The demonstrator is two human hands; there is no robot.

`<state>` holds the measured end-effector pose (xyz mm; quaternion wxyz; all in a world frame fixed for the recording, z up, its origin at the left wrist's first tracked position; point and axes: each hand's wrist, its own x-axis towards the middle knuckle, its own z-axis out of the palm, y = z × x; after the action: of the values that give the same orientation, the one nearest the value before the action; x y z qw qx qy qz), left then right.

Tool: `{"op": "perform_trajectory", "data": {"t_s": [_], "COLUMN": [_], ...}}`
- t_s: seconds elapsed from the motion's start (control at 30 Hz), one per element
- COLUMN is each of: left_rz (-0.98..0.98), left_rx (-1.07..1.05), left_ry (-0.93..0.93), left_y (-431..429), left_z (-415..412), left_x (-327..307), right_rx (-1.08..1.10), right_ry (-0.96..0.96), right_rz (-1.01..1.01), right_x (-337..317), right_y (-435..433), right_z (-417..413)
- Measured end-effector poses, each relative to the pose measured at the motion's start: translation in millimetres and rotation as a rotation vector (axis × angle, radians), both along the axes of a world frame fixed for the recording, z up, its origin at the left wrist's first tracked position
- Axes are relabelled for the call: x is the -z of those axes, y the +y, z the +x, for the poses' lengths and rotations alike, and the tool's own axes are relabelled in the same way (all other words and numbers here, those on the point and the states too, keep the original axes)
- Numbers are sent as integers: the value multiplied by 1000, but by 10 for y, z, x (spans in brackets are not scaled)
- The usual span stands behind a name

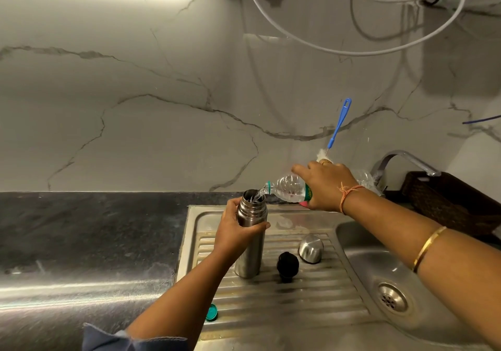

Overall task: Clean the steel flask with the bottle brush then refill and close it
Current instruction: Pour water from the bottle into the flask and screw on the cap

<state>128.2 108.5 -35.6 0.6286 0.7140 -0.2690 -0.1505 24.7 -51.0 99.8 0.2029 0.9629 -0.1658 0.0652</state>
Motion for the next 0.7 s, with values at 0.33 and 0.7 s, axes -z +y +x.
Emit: {"op": "perform_trajectory", "data": {"t_s": [0.33, 0.7], "left_rz": [-4, 6], "left_rx": [7, 7], "left_ry": [-2, -5], "left_y": [9, 3], "left_z": [-15, -13], "left_x": [-25, -21], "right_rx": [-9, 4], "right_ry": [10, 41], "right_rz": [-40, -41], "right_x": [-52, -86], "right_y": [24, 79], "right_z": [-6, 13]}}
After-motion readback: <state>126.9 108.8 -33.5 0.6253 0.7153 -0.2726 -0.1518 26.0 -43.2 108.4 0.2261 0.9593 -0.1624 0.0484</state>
